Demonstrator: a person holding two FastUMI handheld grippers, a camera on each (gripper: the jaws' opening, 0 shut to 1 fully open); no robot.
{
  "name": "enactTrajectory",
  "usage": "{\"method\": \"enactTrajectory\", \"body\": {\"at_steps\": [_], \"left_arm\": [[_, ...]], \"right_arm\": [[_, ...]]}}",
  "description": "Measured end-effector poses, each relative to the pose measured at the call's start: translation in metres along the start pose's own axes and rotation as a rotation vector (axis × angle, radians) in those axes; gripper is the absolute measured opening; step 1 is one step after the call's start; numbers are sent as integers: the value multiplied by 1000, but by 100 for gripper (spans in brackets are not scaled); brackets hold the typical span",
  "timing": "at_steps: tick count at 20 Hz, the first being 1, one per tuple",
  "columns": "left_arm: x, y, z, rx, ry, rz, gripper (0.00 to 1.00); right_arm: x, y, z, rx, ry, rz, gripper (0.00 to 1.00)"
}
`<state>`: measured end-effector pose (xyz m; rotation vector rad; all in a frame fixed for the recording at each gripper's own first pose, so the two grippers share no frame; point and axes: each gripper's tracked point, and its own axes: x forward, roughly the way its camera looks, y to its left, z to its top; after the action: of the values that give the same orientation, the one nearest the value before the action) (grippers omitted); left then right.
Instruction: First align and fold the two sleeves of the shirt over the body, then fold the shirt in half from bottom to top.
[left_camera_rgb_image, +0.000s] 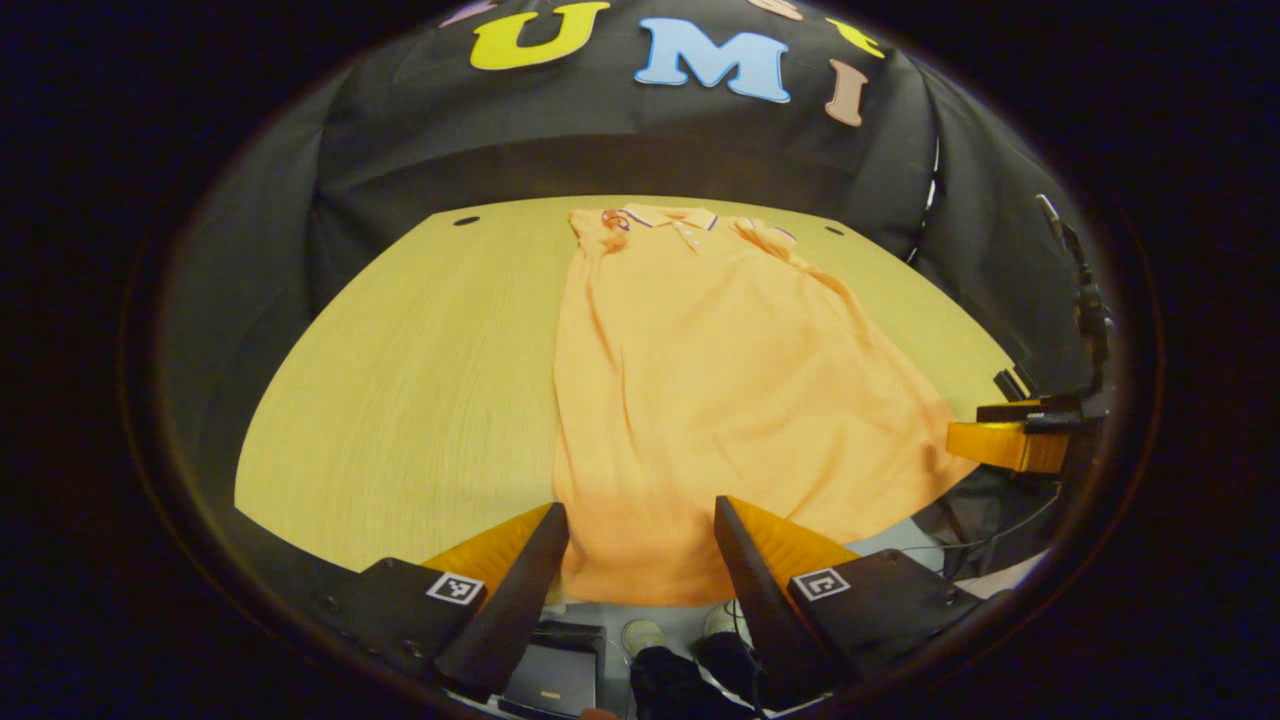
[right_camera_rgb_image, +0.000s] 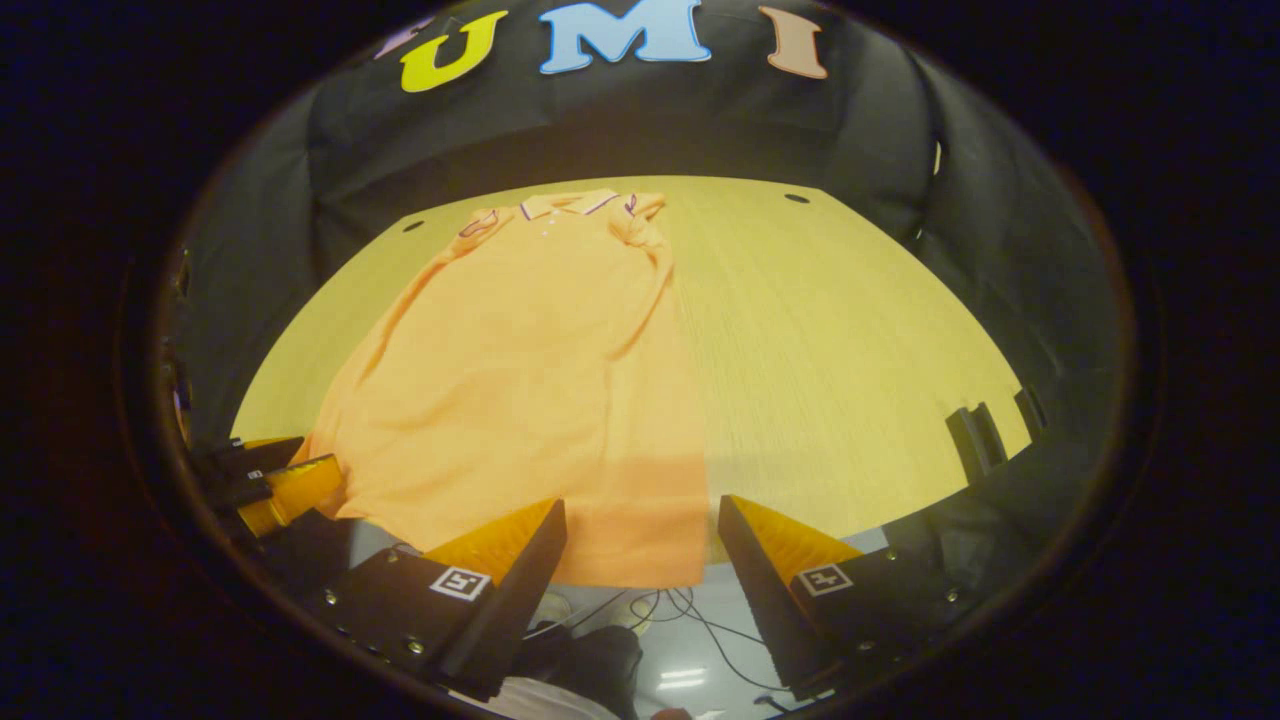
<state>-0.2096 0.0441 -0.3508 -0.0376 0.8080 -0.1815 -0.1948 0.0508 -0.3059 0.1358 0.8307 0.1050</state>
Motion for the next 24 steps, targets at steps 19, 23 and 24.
{"method": "enactTrajectory", "body": {"at_steps": [19,23,24], "left_arm": [[7,-19,-5,38,24,57,17],[7,-17,-4,-3,20,81,7],[6,-18,-5,-16,22,90,7]], "right_arm": [[11,6,-10,-4,16,32,30],[11,9,-9,-12,30,75,2],[11,8,-10,-24,29,87,3]]}}
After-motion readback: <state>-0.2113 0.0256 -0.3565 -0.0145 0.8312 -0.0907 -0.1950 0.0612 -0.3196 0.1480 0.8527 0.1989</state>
